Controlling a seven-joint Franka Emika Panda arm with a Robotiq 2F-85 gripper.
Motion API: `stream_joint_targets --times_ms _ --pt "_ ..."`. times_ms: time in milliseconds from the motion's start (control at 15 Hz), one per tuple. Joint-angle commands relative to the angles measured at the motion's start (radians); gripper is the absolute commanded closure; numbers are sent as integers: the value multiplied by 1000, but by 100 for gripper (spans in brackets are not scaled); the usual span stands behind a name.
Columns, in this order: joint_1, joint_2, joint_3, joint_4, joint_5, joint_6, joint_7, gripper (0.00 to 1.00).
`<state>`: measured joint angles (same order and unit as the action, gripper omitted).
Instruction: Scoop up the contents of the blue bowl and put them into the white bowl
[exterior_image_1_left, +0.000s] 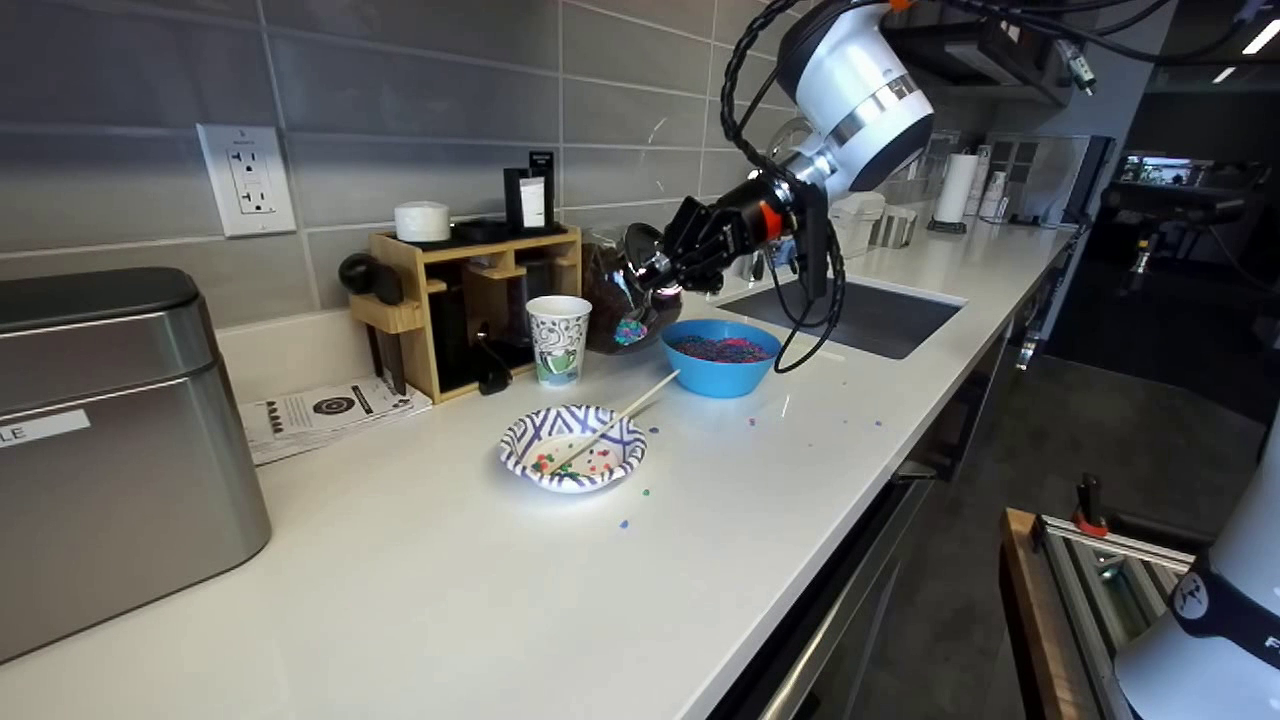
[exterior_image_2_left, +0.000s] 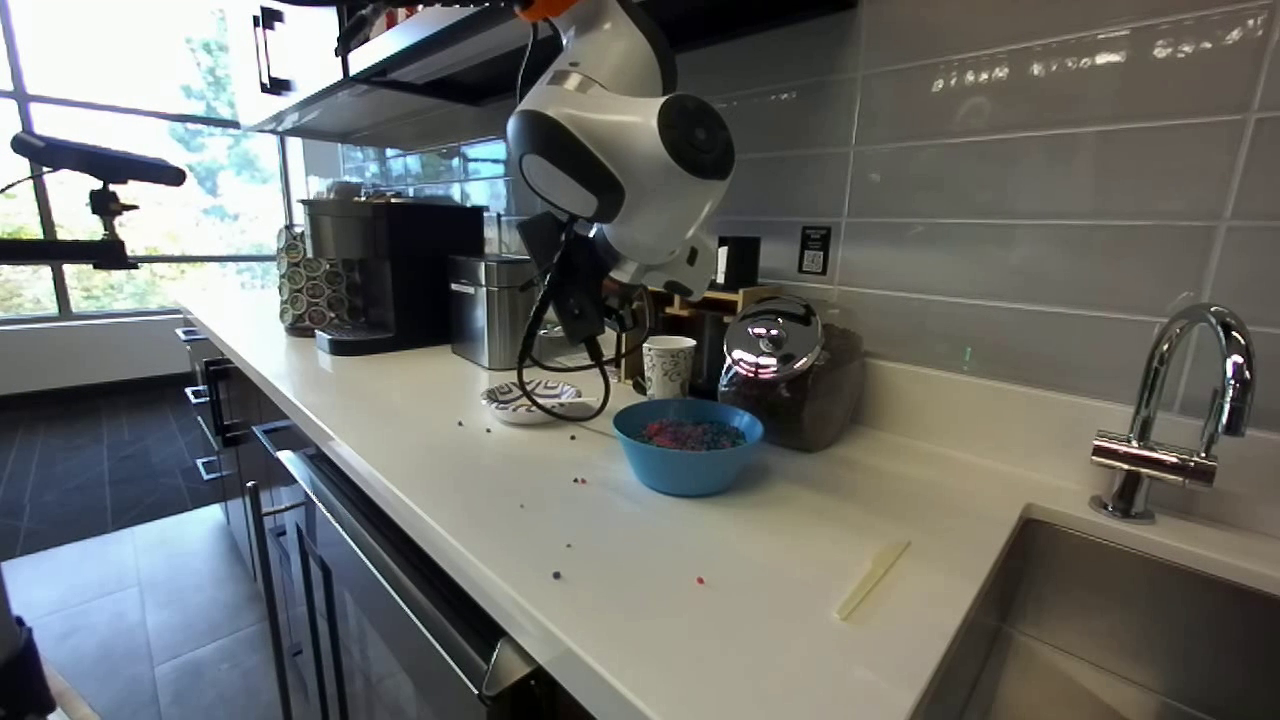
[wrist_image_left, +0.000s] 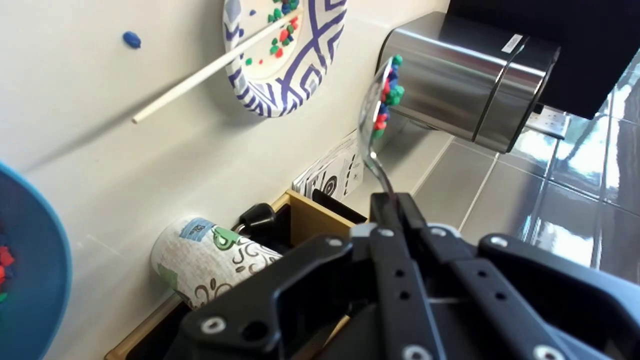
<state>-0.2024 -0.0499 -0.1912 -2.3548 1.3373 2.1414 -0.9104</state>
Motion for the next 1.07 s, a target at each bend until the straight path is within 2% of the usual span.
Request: stream_joint_targets --times_ms 0,467,1000 --pt "21 38 16 17 55 41 -30 100" --pt "43 93 38 35 98 101 -55 100" --pt "72 150 64 50 95 168 -52 100"
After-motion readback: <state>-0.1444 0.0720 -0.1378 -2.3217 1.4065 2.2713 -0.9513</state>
